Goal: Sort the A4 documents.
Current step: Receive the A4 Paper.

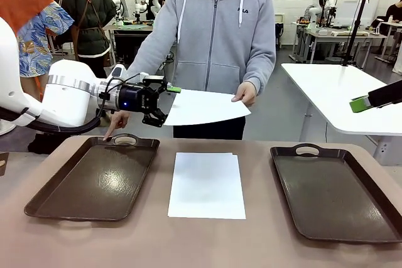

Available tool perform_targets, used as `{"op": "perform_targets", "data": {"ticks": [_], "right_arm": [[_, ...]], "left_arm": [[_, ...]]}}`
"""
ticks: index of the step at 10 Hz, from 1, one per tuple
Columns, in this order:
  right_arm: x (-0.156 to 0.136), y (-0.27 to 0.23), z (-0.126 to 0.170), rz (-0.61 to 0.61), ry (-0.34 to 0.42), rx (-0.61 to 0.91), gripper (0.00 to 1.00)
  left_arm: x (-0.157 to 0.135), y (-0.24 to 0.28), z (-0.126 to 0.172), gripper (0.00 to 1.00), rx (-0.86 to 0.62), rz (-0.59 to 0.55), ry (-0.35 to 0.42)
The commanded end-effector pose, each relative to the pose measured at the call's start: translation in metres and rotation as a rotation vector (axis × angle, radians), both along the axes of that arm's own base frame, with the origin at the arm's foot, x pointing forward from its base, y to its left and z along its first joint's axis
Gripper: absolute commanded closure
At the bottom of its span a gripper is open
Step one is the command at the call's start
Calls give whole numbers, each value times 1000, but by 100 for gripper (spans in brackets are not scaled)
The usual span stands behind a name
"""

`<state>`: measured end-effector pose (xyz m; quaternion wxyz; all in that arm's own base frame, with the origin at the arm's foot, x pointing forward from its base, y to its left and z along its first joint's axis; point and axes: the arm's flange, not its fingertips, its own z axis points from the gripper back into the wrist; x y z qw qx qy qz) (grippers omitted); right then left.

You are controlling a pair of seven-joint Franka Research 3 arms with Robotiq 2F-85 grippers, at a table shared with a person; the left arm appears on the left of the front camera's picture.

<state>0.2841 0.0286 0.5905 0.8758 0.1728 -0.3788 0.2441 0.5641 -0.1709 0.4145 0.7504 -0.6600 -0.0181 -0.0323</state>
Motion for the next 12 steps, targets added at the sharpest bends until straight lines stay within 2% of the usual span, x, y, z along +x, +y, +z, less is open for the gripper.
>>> {"op": "perform_targets", "data": {"ticks": [1,3,4,5,8,9,10,11,12], "right_arm": [[2,-1,-2,13,4,8,0],[2,-1,-2,13,4,8,0],[2,-1,-2,13,4,8,0],[2,-1,-2,13,4,8,0],[2,-1,-2,13,4,8,0],[2,-1,-2,13,4,8,0],[2,-1,-2,13,4,8,0],[2,-1,-2,13,4,8,0],[2,-1,-2,13,4,8,0]], "left_arm": [[7,-13,4,0,-39,-18,25],[6,-23,6,0,-27,-40,29],[5,-22,4,6,-28,-23,16],[4,-20,4,18,-13,-12,7],[3,-16,-1,44,10,3,39],[3,-17,-2,56,12,8,40],[3,-14,-2,63,41,22,27],[4,-12,-3,75,37,30,32],[4,-12,-4,82,37,40,35]]}}
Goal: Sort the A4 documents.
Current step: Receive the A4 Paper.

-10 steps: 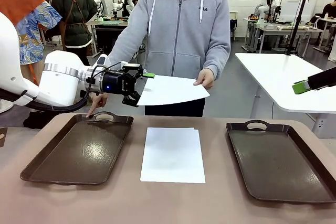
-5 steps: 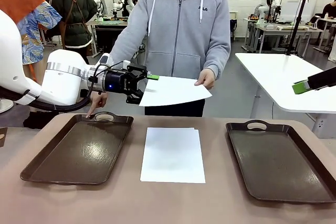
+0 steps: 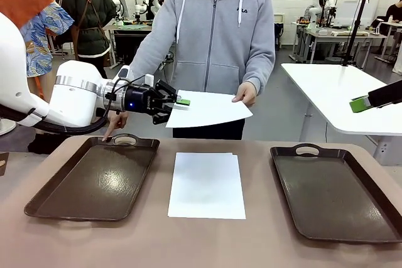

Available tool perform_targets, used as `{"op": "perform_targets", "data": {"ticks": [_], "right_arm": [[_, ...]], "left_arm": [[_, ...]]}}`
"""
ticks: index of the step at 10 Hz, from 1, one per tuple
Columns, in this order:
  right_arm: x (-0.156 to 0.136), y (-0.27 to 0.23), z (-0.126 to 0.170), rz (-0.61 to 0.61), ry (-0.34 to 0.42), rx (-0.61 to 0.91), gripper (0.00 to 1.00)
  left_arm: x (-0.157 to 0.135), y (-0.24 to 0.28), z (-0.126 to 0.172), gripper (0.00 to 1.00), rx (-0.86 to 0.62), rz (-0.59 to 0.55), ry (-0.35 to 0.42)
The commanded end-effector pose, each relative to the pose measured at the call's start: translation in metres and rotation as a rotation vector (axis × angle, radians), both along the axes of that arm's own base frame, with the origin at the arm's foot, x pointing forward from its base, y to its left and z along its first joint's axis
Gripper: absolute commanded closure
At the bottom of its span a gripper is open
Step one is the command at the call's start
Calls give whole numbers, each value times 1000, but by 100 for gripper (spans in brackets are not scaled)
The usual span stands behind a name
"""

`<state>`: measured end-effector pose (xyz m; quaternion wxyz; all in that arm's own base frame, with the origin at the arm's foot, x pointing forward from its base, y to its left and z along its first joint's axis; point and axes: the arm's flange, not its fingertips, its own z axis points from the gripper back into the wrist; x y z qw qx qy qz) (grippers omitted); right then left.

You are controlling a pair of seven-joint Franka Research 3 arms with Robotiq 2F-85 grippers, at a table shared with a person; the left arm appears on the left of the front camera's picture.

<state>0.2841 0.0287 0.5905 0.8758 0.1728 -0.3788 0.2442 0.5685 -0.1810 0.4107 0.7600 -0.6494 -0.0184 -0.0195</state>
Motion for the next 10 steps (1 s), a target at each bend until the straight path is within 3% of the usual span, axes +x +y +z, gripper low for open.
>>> {"op": "perform_targets", "data": {"ticks": [1,2,8,10], "right_arm": [[1,-1,-2,13,4,8,0],[1,-1,-2,13,4,8,0],[1,-1,-2,13,4,8,0],[1,-1,-2,13,4,8,0]], "left_arm": [[0,-1,-2,94,8,23,17],[0,-1,-3,100,5,23,17],[-2,1,3,100,-27,-9,-49],[0,1,-2,100,5,7,-3]]}}
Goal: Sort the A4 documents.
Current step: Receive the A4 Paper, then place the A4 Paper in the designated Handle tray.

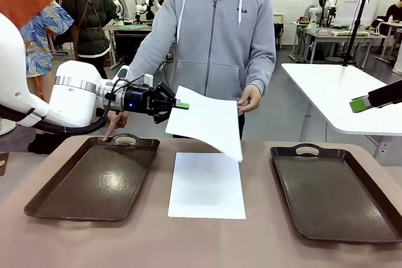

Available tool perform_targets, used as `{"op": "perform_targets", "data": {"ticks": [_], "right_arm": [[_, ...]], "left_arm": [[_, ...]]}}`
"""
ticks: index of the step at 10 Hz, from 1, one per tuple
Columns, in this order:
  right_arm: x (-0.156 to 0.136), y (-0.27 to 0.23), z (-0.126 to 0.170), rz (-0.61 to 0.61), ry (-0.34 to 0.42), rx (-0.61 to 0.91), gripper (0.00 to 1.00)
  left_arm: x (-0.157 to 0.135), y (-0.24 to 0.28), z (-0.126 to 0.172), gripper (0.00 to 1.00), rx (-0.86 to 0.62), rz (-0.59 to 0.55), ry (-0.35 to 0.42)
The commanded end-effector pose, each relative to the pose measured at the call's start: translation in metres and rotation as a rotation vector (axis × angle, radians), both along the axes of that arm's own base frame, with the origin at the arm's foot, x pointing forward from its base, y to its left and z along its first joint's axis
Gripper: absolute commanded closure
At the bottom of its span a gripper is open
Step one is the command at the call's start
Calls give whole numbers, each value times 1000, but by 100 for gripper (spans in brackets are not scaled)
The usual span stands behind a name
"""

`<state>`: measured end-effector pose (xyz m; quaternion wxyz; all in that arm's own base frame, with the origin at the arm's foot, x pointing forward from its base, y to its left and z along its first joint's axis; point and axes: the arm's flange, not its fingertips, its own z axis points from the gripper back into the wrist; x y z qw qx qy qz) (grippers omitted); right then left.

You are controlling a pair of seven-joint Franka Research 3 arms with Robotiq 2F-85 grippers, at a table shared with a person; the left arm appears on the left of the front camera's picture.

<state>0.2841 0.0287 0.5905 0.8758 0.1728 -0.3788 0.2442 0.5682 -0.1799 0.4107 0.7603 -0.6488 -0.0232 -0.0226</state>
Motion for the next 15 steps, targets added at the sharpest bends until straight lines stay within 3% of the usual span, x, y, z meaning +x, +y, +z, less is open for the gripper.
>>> {"op": "perform_targets", "data": {"ticks": [1,12,14,15], "right_arm": [[1,-1,-2,13,4,8,0],[1,-1,-2,13,4,8,0],[1,-1,-2,13,4,8,0],[1,-1,-2,13,4,8,0]], "left_arm": [[0,0,-2,100,3,6,8],[0,0,0,99,0,0,1],[-22,1,19,99,58,-55,-156],[-33,5,22,99,57,-154,-185]]}}
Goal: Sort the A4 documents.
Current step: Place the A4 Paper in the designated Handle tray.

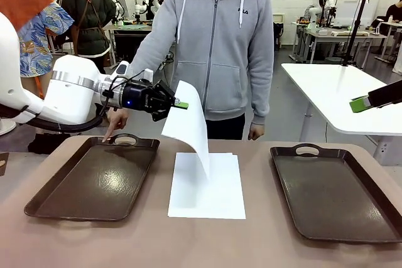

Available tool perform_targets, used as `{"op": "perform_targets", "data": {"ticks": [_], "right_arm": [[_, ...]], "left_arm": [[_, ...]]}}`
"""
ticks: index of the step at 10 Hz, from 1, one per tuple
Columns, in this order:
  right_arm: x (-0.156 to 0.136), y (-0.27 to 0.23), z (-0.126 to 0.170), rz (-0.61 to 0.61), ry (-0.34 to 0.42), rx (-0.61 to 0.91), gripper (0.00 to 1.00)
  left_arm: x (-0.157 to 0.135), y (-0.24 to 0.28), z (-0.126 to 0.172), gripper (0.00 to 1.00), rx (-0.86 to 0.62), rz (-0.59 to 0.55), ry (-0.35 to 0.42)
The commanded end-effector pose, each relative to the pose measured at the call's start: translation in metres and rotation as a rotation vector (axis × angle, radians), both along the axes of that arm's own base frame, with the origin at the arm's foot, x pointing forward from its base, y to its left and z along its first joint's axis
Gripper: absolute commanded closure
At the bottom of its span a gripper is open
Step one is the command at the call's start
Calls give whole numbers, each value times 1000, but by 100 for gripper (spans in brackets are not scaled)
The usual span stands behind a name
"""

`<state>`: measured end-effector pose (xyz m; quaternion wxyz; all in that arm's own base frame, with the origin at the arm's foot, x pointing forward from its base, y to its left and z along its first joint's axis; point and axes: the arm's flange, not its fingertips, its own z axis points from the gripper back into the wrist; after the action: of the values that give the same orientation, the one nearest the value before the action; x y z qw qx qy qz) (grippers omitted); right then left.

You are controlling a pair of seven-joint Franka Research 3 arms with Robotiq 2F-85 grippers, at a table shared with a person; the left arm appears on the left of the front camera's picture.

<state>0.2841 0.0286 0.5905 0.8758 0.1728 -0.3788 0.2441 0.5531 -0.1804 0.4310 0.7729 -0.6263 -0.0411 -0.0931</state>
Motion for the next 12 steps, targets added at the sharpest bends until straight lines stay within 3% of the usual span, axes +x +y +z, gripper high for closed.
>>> {"op": "perform_targets", "data": {"ticks": [1,3,5,9,12], "right_arm": [[1,-1,-2,13,4,8,0],[1,-1,-2,13,4,8,0],[1,-1,-2,13,4,8,0],[1,-1,-2,13,4,8,0],[1,-1,-2,13,4,8,0]], "left_arm": [[-20,23,-2,99,53,-68,-40],[-29,61,-5,99,-2,-200,94],[-39,93,-4,99,17,-167,182],[-55,136,-5,99,149,-73,198],[-43,161,-28,99,140,42,232]]}}
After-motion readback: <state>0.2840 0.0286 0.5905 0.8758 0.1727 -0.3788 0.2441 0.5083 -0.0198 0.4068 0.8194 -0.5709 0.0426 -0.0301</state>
